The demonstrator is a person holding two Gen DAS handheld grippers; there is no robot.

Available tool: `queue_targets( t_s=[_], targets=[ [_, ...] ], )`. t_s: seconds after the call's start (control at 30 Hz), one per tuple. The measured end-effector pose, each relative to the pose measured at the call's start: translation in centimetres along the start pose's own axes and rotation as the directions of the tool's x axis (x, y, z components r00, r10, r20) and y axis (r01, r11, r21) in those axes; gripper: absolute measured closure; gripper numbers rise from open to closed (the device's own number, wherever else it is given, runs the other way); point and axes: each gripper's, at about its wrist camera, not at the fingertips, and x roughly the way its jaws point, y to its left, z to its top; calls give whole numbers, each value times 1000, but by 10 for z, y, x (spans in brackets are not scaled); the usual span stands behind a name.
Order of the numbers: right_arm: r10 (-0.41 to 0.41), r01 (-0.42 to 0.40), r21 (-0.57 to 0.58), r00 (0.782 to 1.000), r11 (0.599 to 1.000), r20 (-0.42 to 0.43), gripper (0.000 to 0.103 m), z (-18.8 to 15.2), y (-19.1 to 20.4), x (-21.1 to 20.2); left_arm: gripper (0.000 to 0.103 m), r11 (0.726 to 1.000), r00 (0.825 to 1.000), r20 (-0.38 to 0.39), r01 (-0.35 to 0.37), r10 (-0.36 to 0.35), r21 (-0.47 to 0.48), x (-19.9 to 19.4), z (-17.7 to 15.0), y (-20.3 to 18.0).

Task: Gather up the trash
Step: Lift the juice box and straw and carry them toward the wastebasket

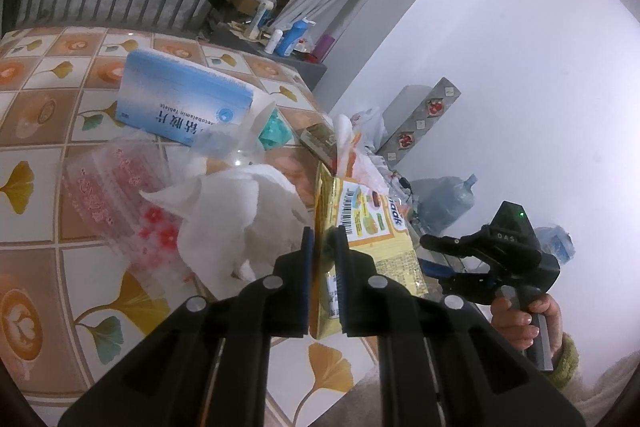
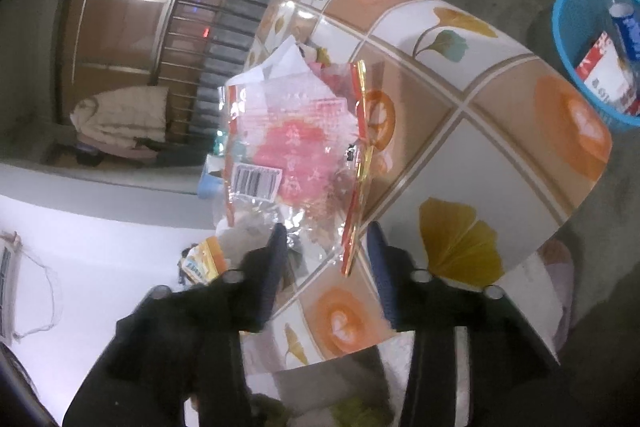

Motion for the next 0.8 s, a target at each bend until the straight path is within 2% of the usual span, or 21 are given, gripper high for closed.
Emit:
queue_targets(
  t_s=[0.3,0.4,0.47,0.53,0.63,0.8],
  targets=[
    [23,-23,9,999,1000,-32,61,4,-2,14,93,1000,1000,0,-3,3,3,0,0,1],
    [24,-24,7,999,1000,-23,70,6,-3,15,93,1000,1000,1,-5,5,1,0,-1,2],
    [30,-30,11,999,999,-25,86,6,-5,14,93,1000,1000,3,-5,5,-1,-1,-1,1],
    [33,-33,11,999,999,-31,99,4,-7,15,93,1000,1000,5,-6,6,0,-2,-2,1],
    [39,-39,5,999,999,-29,103,2,-8,12,93,1000,1000,13,-5,5,-2,-7,-1,2],
    [59,-59,-34,998,998,-6,103,1,-1,1,93,1000,1000,30,3,-3,-4,-13,1,3]
  ],
)
